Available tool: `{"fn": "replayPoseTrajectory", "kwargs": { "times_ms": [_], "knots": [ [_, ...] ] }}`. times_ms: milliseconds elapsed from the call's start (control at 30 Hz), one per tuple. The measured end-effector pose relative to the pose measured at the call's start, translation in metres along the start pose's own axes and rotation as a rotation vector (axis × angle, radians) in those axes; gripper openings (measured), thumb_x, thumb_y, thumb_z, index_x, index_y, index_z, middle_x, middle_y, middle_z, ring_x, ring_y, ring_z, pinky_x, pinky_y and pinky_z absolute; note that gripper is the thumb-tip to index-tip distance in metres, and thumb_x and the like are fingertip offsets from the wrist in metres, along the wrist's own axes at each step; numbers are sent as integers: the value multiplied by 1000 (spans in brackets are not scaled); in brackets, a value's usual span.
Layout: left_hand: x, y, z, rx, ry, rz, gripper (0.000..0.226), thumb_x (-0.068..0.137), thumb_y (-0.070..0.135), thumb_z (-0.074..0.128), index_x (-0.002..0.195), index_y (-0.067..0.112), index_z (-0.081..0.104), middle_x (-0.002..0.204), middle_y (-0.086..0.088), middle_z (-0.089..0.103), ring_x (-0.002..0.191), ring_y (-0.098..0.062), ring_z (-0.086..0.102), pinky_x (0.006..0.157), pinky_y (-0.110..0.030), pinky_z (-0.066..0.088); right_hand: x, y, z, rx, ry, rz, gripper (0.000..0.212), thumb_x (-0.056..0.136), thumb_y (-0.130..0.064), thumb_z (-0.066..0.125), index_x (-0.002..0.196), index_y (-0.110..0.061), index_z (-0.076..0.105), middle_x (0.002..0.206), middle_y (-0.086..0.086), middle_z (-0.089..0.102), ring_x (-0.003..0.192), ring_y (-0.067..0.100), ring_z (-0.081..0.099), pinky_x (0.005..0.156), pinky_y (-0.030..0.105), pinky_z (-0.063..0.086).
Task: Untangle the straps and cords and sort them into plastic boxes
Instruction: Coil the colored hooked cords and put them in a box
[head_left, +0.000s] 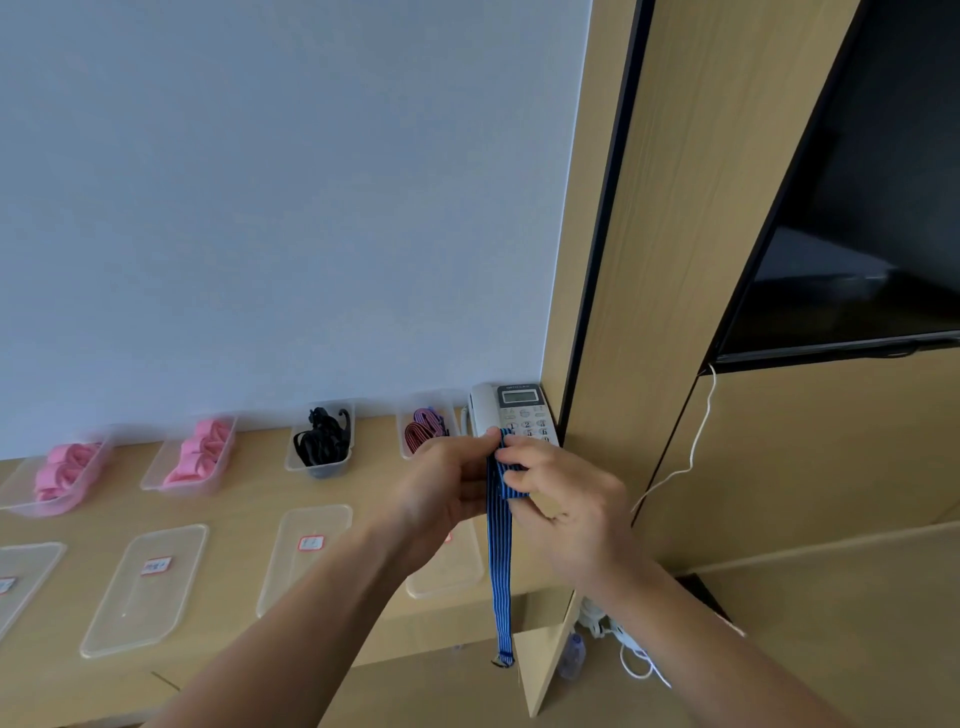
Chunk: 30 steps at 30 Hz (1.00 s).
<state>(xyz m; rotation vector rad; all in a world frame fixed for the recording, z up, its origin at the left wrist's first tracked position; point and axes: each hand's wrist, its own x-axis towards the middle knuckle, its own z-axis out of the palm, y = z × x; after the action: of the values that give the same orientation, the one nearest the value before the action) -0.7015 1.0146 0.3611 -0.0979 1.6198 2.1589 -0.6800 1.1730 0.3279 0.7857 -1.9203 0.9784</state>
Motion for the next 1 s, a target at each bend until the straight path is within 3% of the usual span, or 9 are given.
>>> {"fn": "replayPoseTrajectory", "kwargs": {
  "times_ms": [200, 367, 433, 533, 633, 767, 833, 900, 1000],
  "knots": [
    [0, 11, -3, 10, -46, 57, 24, 105, 16, 56, 98, 5, 75, 85, -9, 72, 73, -21, 69, 65, -31, 58, -9, 0, 4, -12, -125, -10, 9, 87, -7, 76, 94, -1, 76, 119, 10, 70, 129, 19, 57, 103, 38, 51],
    [-2, 9, -2, 84, -68, 85, 27, 108, 16, 51, 106, 2, 73, 92, -13, 72, 81, -24, 69, 70, -34, 59, 3, -8, -3, 15, -45, 83, 4, 84, -1, 75, 86, -3, 74, 105, 5, 71, 113, 15, 65, 92, 35, 54],
    [-4, 9, 0, 110, -65, 110, 27, 108, 14, 50, 104, 4, 75, 95, -14, 73, 85, -25, 71, 72, -35, 60, 10, -9, -4, -30, -24, 185, 22, 74, -6, 83, 91, -7, 68, 104, 2, 63, 105, 14, 62, 88, 28, 51],
    [-7, 10, 1, 155, -41, 142, 26, 107, 11, 51, 104, 8, 76, 97, -11, 76, 87, -22, 71, 71, -30, 59, 20, -9, -8, 49, -136, 491, 62, 66, -16, 90, 121, -18, 62, 116, -10, 56, 111, 3, 55, 91, 21, 46],
    [-9, 7, 1, 153, -21, 139, 21, 106, 12, 53, 113, 2, 71, 100, -13, 74, 89, -21, 70, 74, -30, 58, 32, -7, -12, 142, -325, 661, 58, 68, -20, 90, 116, -37, 63, 115, -22, 60, 109, -1, 57, 93, 35, 51],
    [-12, 2, 1, -1, -79, 104, 35, 99, 21, 65, 122, -5, 62, 105, -18, 73, 87, -23, 70, 75, -31, 59, 37, -7, -17, 160, -337, 749, 56, 66, -20, 92, 113, -30, 63, 118, -15, 62, 110, 13, 60, 93, 42, 52],
    [-14, -3, 2, -20, -136, 94, 41, 94, 35, 69, 117, 1, 67, 101, -16, 72, 86, -23, 69, 79, -33, 59, 36, -9, -18, 219, -332, 770, 54, 68, -13, 89, 112, -27, 62, 116, -5, 64, 110, 21, 61, 83, 43, 58],
    [-16, -7, 4, -11, -163, 76, 40, 98, 44, 63, 113, 9, 73, 94, -13, 70, 84, -25, 68, 81, -37, 58, 37, -10, -20, 269, -301, 774, 49, 72, -5, 86, 109, -24, 59, 107, 4, 67, 102, 24, 64, 67, 36, 60],
    [-16, -11, 6, -21, -134, 44, 43, 106, 44, 49, 114, 11, 76, 93, -17, 71, 83, -29, 70, 79, -37, 59, 38, -8, -24, 221, -258, 764, 49, 73, -5, 86, 108, -23, 58, 100, 1, 72, 93, 17, 66, 76, 29, 55]
  ]
}}
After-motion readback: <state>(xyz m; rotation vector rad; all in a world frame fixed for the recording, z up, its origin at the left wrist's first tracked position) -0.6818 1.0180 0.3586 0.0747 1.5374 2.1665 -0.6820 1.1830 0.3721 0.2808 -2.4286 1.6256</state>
